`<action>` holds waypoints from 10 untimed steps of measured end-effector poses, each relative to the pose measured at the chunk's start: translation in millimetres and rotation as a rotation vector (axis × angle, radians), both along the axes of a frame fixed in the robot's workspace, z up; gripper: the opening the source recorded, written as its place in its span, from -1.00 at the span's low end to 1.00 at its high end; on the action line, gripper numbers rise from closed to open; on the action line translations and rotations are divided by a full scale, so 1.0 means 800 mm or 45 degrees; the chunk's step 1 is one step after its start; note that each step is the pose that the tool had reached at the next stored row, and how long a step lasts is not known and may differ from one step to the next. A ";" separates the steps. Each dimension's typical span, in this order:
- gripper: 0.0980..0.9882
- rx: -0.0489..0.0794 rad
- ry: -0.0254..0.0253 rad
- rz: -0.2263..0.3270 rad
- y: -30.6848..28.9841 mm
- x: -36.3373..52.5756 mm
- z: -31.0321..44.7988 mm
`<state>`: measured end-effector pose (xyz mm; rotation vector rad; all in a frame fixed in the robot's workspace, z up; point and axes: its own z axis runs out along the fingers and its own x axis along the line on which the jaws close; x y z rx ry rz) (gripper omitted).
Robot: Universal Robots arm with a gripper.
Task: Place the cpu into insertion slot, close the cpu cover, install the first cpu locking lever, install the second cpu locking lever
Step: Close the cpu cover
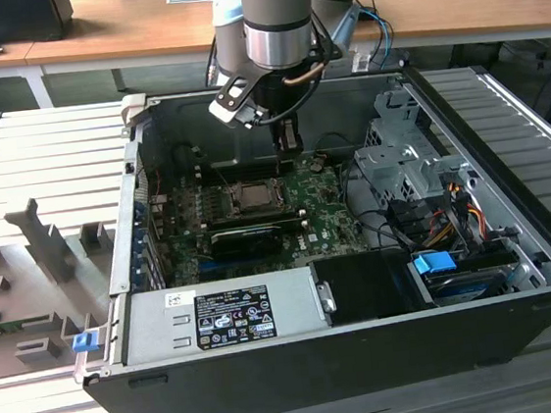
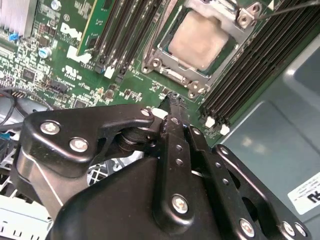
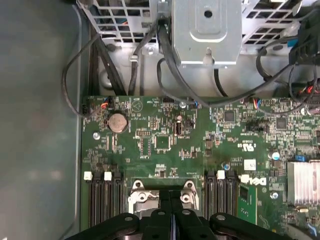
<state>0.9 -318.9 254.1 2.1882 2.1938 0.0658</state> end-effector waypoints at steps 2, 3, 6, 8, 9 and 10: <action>-0.98 0.000 0.0001 0.000 0.0000 -0.005 0.0000; -0.98 0.000 0.0001 0.000 0.0000 -0.007 0.0001; -0.98 0.000 0.0000 0.001 0.0000 -0.013 -0.0051; -0.98 0.000 0.0000 0.007 0.0000 -0.018 -0.0082; -0.98 0.000 0.0001 0.009 0.0000 -0.021 -0.0091; -0.98 0.000 0.0001 0.011 0.0000 -0.025 -0.0100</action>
